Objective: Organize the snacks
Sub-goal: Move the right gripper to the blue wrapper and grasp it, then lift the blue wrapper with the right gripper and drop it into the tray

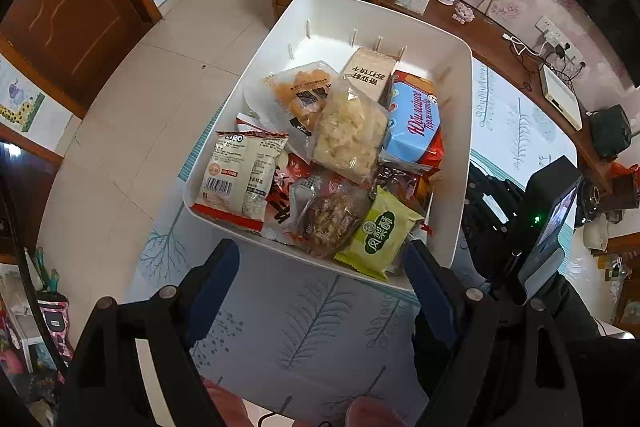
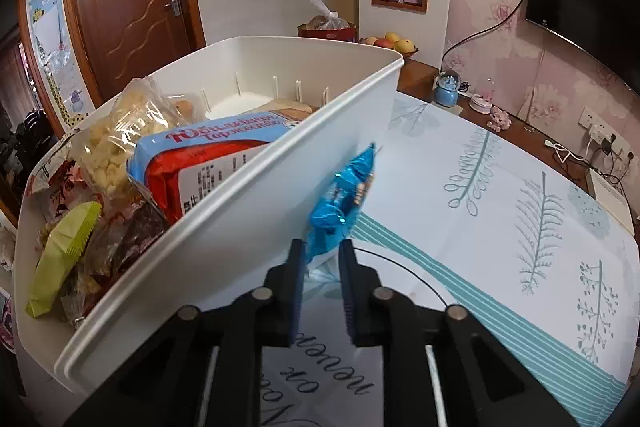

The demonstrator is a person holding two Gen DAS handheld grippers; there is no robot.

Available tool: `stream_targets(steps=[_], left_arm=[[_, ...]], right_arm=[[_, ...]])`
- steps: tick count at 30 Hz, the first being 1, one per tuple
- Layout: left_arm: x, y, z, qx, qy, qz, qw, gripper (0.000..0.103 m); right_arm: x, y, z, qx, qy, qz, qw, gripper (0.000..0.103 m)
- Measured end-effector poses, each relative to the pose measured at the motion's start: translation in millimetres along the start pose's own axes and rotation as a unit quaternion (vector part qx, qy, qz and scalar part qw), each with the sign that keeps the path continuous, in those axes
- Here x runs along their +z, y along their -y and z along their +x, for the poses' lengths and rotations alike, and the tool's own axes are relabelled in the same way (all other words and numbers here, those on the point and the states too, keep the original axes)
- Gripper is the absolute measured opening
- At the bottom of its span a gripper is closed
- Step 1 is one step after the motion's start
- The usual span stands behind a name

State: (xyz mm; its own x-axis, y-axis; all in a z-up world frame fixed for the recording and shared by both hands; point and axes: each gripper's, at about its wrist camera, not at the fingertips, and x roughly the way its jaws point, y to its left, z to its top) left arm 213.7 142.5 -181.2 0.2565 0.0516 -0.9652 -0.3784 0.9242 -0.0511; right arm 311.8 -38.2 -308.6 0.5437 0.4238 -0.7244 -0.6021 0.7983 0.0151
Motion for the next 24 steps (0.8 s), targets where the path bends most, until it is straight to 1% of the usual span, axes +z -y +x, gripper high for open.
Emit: stream_targets(steps=[1, 6, 13, 18, 24], left_arm=[[0.6, 0.3, 0.4, 0.000, 0.001, 0.001, 1.0000, 0.084], [-0.7, 0.2, 3.6, -0.004, -0.006, 0.003, 1.0000, 0.084], [0.2, -3.9, 2.6, -0.015, -0.001, -0.005, 0.9999, 0.084], [3.6, -5.4, 0.4, -0.025, 0.006, -0.012, 0.9996, 0.084], [4.2, -1.5, -6.7, -0.041, 0.017, -0.006, 0.9990, 0.084]], right_arm=[[0.4, -0.2, 0.9, -0.001, -0.001, 0.000, 1.000, 0.005], [2.0, 1.5, 1.2, 0.000, -0.005, 0.009, 1.000, 0.001], [5.5, 7.8, -6.4, -0.004, -0.019, 0.025, 0.999, 0.000], [6.9, 10.3, -19.1, -0.009, -0.017, 0.031, 0.999, 0.000], [14.0, 11.5, -41.1, -0.021, -0.007, 0.035, 0.999, 0.000]])
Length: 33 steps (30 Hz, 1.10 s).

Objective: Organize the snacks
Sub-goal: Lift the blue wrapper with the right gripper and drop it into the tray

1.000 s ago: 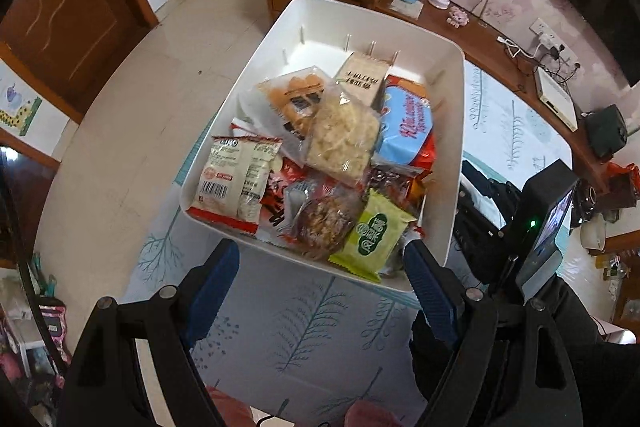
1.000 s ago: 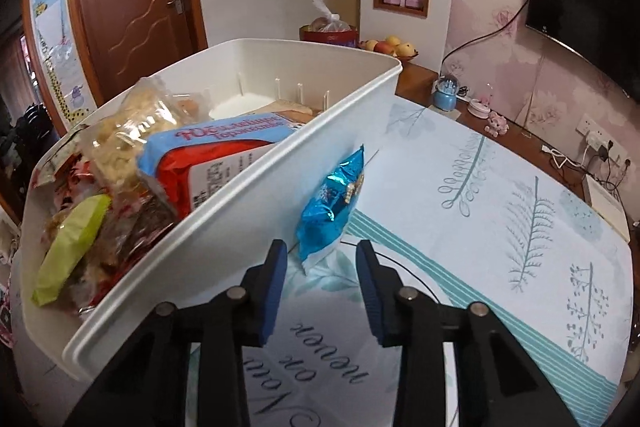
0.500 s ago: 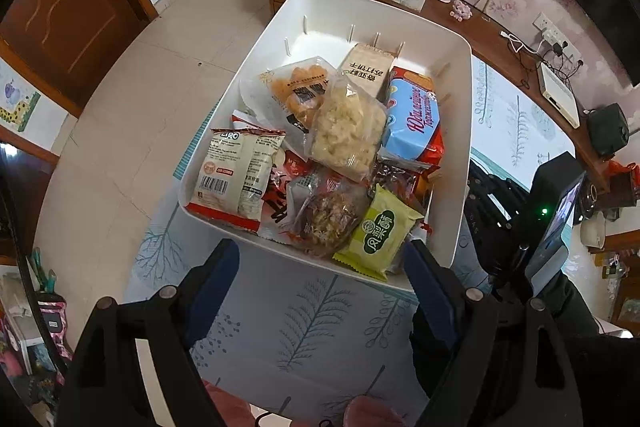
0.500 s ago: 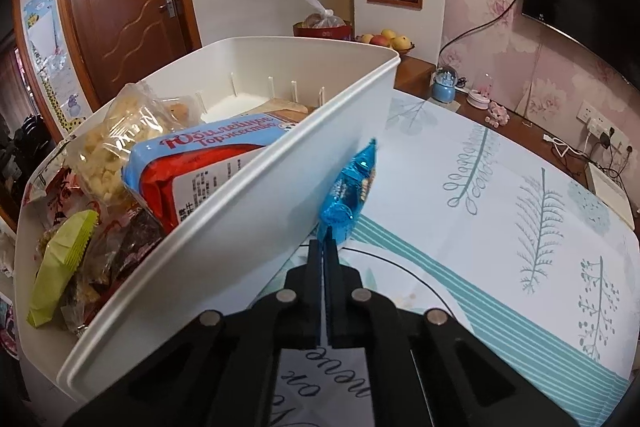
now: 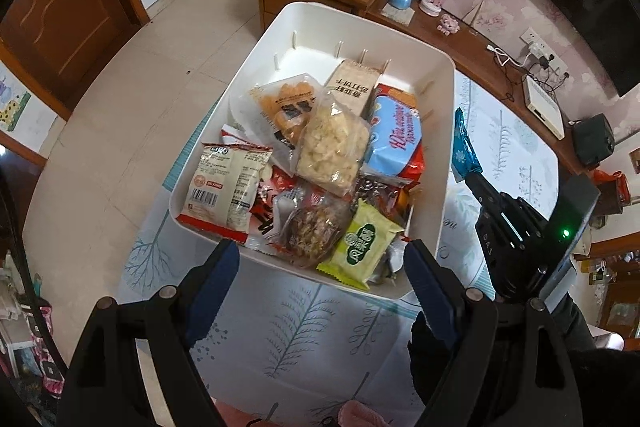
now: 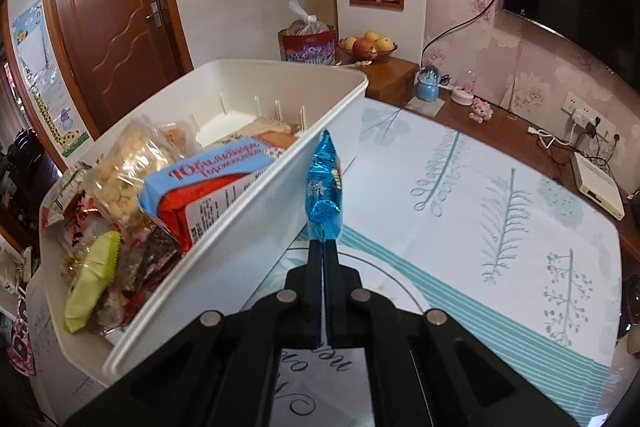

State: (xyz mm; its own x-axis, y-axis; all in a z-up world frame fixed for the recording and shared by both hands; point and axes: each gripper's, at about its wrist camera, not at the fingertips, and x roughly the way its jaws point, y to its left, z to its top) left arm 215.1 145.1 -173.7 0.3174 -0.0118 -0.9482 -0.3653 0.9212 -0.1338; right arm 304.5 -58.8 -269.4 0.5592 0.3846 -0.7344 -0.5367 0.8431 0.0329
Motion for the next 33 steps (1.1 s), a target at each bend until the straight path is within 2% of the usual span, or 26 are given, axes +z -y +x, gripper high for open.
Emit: stream_targets(steps=[7, 14, 26, 33], left_arm=[[2.8, 2.1, -10.2, -0.021, 0.020, 0.000, 0.9996, 0.084], [2.7, -3.4, -21.0, -0.033, 0.035, 0.001, 0.9988, 0.084], [6.2, -29.6, -40.8, -0.064, 0.064, 0.006, 0.9959, 0.084], [1.8, -60.2, -48.4, -0.094, 0.073, 0.008, 0.9928, 0.084]], right_arm=[[9.6, -1.8, -36.3, -0.011, 0.022, 0.004, 1.000, 0.000], [19.8, -13.3, -68.3, -0.004, 0.045, 0.007, 0.999, 0.000], [29.1, -73.4, -86.8, 0.034, 0.056, -0.021, 0.998, 0.000], [36.0, -108.9, -93.4, 0.020, 0.057, -0.047, 0.997, 0.000]])
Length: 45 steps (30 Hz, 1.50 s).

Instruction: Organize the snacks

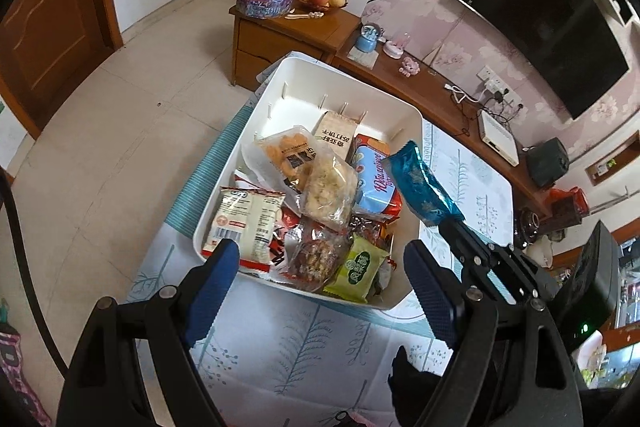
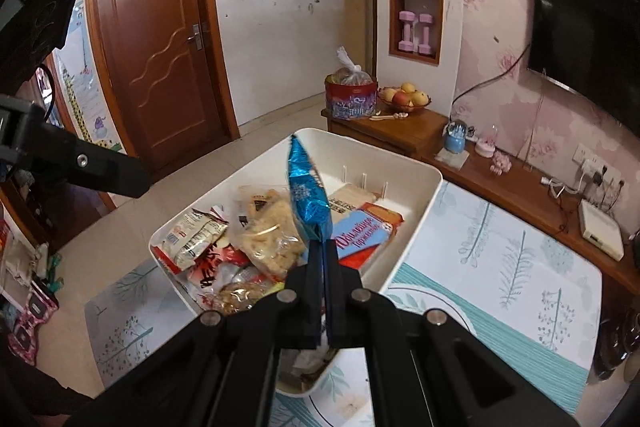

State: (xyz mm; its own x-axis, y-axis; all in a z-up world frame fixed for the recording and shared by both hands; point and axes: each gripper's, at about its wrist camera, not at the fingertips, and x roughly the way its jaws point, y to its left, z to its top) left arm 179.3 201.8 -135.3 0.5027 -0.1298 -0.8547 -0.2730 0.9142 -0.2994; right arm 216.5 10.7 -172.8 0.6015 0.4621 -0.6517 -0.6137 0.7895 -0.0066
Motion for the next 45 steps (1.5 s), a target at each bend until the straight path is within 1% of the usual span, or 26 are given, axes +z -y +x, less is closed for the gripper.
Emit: stream_targets(steps=[4, 7, 10, 12, 16, 18, 19, 21, 23, 24, 27, 28, 30, 32, 34, 36, 37, 39, 40, 41, 43, 45], left_arm=[[-4.0, -14.0, -16.0, -0.012, 0.012, 0.013, 0.9998, 0.084], [-6.5, -25.6, -28.5, -0.025, 0.019, 0.015, 0.9994, 0.084], [-9.5, -35.7, -42.0, -0.036, 0.028, 0.025, 0.9987, 0.084], [-12.7, -42.2, -51.5, -0.041, 0.034, 0.034, 0.9980, 0.084], [-18.3, -48.8, -68.6, -0.049, 0.044, 0.062, 0.9960, 0.084], [-21.2, -48.5, -74.5, -0.051, 0.043, 0.077, 0.9948, 0.084], [-23.5, -47.3, -77.3, -0.051, 0.043, 0.087, 0.9940, 0.084], [-28.5, -42.3, -82.0, -0.050, 0.046, 0.107, 0.9919, 0.084], [-34.1, -37.3, -86.5, -0.057, 0.047, 0.123, 0.9896, 0.084], [-37.3, -33.2, -88.4, -0.059, 0.046, 0.132, 0.9884, 0.084], [-43.2, -22.2, -94.6, -0.067, 0.043, 0.149, 0.9856, 0.084], [-45.3, -16.9, -97.5, -0.068, 0.047, 0.156, 0.9844, 0.084], [-49.4, -4.6, -102.0, -0.070, 0.052, 0.168, 0.9819, 0.084], [-53.5, 9.4, -106.8, -0.072, 0.057, 0.182, 0.9791, 0.084], [-59.8, 23.9, -112.8, -0.072, 0.064, 0.193, 0.9765, 0.084], [-69.3, 39.2, -120.1, -0.077, 0.069, 0.204, 0.9734, 0.084], [-75.4, 48.3, -124.0, -0.081, 0.072, 0.211, 0.9714, 0.085], [-87.6, 62.6, -130.2, -0.080, 0.078, 0.221, 0.9689, 0.087], [-94.5, 69.9, -132.9, -0.079, 0.081, 0.226, 0.9675, 0.087], [-101.6, 77.0, -135.3, -0.078, 0.085, 0.229, 0.9666, 0.087], [-112.1, 84.9, -138.5, -0.072, 0.091, 0.229, 0.9666, 0.088], [-122.0, 90.0, -139.2, -0.060, 0.095, 0.227, 0.9675, 0.088]], right_arm=[[8.5, -13.1, -2.1, -0.026, -0.004, -0.010, 1.000, 0.000], [15.2, -20.9, -6.6, -0.052, 0.001, -0.002, 0.999, 0.000], [18.8, -29.8, -9.5, -0.088, -0.007, 0.006, 0.996, 0.001], [21.4, -34.5, -14.9, -0.098, -0.011, 0.021, 0.995, 0.001], [24.7, -51.2, -34.6, -0.120, -0.018, 0.052, 0.991, 0.002], [24.2, -61.8, -45.2, -0.136, -0.029, 0.054, 0.989, 0.004], [23.4, -68.0, -52.2, -0.145, -0.033, 0.053, 0.987, 0.007], [20.4, -78.8, -67.8, -0.154, -0.038, 0.058, 0.986, 0.012], [15.7, -86.7, -85.2, -0.164, -0.044, 0.065, 0.983, 0.021], [14.0, -90.0, -92.7, -0.169, -0.047, 0.069, 0.982, 0.023], [7.6, -92.6, -112.5, -0.179, -0.071, 0.098, 0.976, 0.030], [3.6, -91.1, -119.0, -0.190, -0.085, 0.112, 0.972, 0.034], [-3.2, -88.5, -127.0, -0.205, -0.103, 0.133, 0.964, 0.035], [-12.7, -80.0, -139.2, -0.203, -0.121, 0.165, 0.958, 0.035], [-21.9, -72.6, -151.8, -0.206, -0.131, 0.186, 0.952, 0.035], [-29.7, -67.3, -166.4, -0.221, -0.143, 0.195, 0.945, 0.035], [-33.1, -64.4, -176.1, -0.229, -0.146, 0.199, 0.942, 0.035], [-39.3, -58.4, -199.9, -0.230, -0.139, 0.213, 0.939, 0.036], [-41.7, -55.2, -210.0, -0.229, -0.136, 0.220, 0.938, 0.039], [-44.1, -51.7, -218.5, -0.231, -0.136, 0.227, 0.936, 0.046], [-49.9, -46.1, -239.1, -0.233, -0.134, 0.241, 0.933, 0.055], [-54.2, -44.4, -252.2, -0.224, -0.128, 0.251, 0.933, 0.056]])
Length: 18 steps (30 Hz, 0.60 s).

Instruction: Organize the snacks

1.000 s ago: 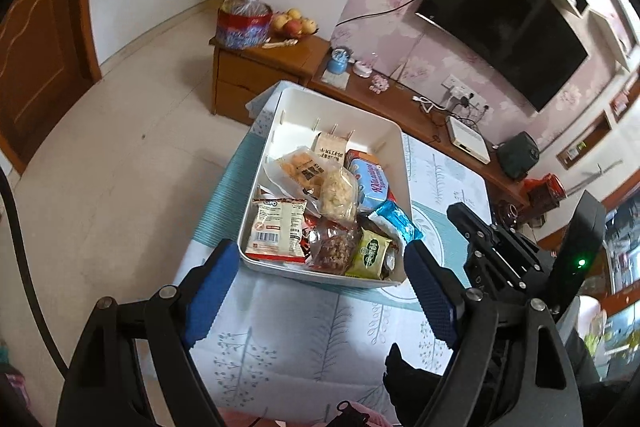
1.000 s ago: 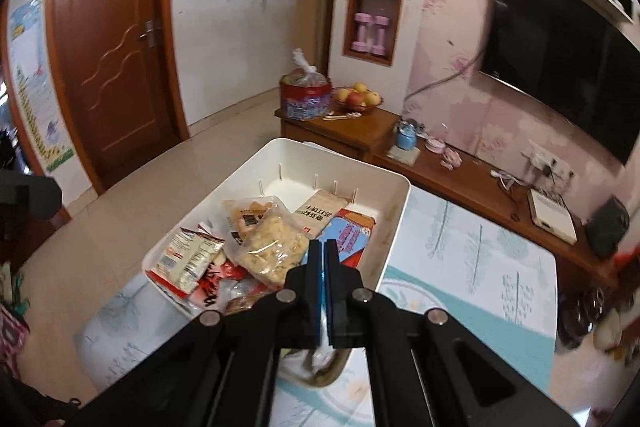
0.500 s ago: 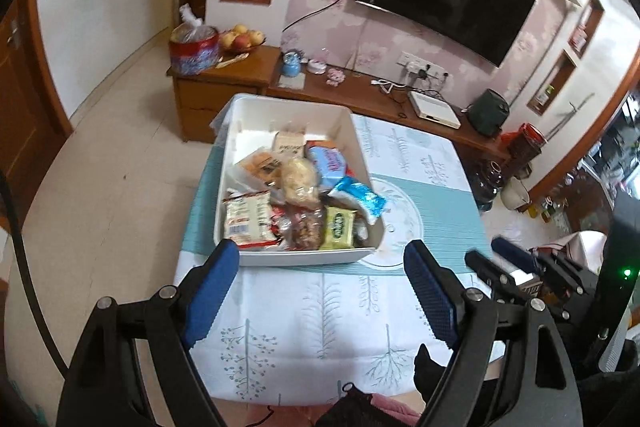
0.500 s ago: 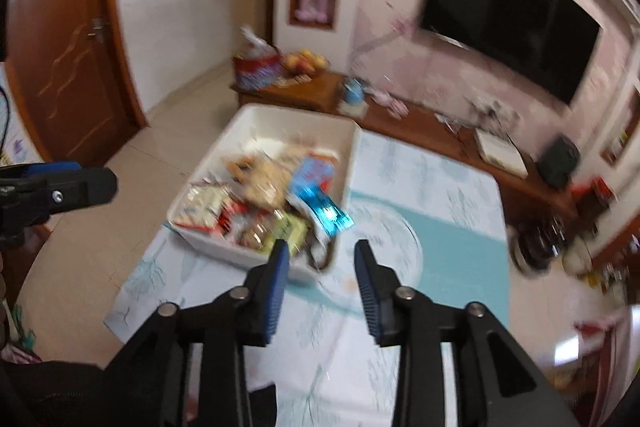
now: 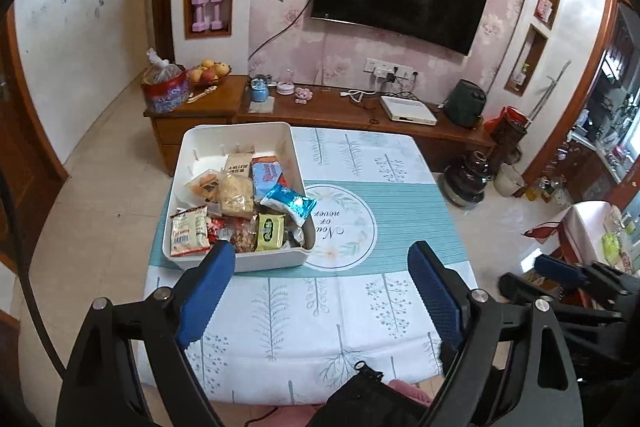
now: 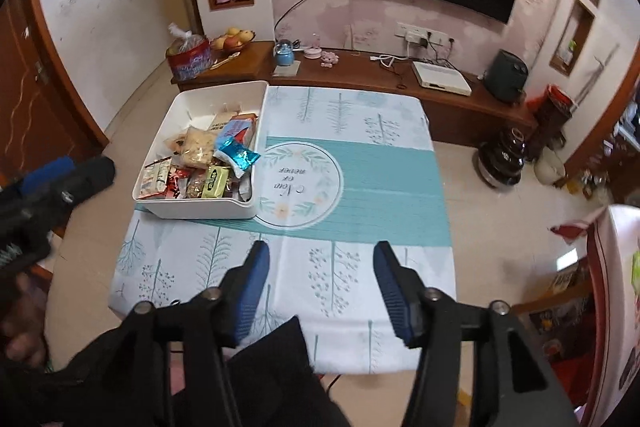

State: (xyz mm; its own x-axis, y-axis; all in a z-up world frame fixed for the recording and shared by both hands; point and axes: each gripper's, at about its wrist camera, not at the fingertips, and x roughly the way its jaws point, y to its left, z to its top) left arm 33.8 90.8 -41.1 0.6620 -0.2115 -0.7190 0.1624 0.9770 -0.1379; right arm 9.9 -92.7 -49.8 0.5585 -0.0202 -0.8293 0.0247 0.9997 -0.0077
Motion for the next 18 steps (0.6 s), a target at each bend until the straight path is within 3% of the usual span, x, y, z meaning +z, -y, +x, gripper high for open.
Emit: stream_targets(steps=[3, 7, 11, 14, 18], left_arm=[[-9.9, 9.1, -6.6, 0.018, 0.004, -0.013, 0.9997, 0.088], [-19.6, 21.0, -13.0, 0.058, 0.014, -0.008, 0.9982, 0.095], [-19.9, 24.1, -15.2, 0.079, 0.014, -0.014, 0.9967, 0.103], [-19.5, 25.0, -16.0, 0.092, 0.013, -0.011, 0.9956, 0.103], [-18.1, 25.5, -15.6, 0.107, 0.012, -0.011, 0.9942, 0.103]], right_arm=[[-10.8, 12.7, -13.7, 0.007, 0.014, 0.021, 1.000, 0.061], [-25.7, 20.8, -14.1, 0.021, 0.018, 0.039, 0.999, 0.080], [-31.1, 20.7, -9.4, 0.038, 0.011, 0.035, 0.999, 0.089], [-30.3, 21.0, -10.0, 0.043, 0.018, 0.033, 0.998, 0.098], [-29.6, 21.9, -10.0, 0.045, 0.020, 0.033, 0.998, 0.102]])
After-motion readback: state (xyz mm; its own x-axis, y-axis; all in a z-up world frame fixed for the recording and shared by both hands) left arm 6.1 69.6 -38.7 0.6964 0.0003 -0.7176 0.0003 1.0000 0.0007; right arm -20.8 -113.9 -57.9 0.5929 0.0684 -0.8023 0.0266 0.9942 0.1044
